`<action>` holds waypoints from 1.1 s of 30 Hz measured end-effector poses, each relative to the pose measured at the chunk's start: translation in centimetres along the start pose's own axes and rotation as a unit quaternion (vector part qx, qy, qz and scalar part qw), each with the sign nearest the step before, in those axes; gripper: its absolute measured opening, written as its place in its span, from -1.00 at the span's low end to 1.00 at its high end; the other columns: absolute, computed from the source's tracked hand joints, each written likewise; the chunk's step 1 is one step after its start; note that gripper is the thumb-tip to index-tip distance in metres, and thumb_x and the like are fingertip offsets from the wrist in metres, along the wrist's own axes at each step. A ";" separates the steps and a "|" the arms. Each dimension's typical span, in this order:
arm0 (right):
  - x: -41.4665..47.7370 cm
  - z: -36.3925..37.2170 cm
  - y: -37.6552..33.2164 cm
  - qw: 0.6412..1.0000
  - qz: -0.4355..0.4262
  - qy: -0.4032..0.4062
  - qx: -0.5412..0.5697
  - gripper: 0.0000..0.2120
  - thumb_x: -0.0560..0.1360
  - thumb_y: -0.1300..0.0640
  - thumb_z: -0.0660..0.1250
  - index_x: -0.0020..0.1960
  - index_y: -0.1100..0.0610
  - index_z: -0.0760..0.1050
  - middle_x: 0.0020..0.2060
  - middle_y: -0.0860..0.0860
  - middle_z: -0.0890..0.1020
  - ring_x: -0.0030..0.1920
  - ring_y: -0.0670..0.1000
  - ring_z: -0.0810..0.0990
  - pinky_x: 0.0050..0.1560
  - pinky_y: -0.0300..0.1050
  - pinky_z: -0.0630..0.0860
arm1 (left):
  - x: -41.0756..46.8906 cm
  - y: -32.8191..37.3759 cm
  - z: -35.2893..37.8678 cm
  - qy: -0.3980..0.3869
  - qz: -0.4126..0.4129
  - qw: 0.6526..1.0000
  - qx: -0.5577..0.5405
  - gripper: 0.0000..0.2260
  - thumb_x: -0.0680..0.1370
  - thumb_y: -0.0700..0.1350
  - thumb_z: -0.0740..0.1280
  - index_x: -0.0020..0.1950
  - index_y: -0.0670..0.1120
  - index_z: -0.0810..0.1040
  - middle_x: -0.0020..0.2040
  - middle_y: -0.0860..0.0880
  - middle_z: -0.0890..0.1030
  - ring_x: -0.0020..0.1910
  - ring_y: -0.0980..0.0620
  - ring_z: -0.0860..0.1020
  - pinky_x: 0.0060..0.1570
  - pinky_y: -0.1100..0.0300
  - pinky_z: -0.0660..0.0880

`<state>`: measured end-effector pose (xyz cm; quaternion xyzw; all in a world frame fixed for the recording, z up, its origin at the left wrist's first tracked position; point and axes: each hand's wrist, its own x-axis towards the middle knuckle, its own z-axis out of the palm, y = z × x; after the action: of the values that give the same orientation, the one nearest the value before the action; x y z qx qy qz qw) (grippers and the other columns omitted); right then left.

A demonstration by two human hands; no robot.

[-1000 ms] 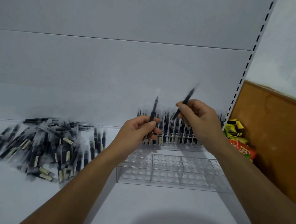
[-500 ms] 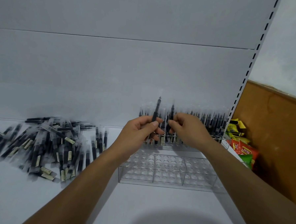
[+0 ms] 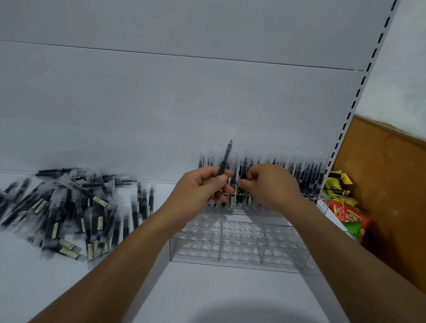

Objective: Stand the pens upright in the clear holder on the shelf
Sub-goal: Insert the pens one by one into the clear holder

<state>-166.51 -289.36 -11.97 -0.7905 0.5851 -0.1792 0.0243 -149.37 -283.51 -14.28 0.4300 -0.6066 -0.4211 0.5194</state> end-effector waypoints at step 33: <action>-3.5 -1.0 -0.8 0.947 -0.050 0.139 0.284 -0.83 0.48 -0.08 0.42 -0.12 0.01 0.55 -0.33 -0.11 0.59 -0.38 -0.20 0.47 -0.33 -0.36 0.38 | -0.1 0.3 0.5 -0.014 0.028 0.998 0.051 -0.81 0.64 -0.11 0.21 0.18 0.00 0.58 -0.21 -0.03 0.67 -0.30 0.08 0.54 -0.25 0.33 0.45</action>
<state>-166.94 -285.66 -11.71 -0.7462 0.4677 -0.4469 0.1573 -149.82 -283.27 -14.11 0.4328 -0.6465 -0.3809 0.4995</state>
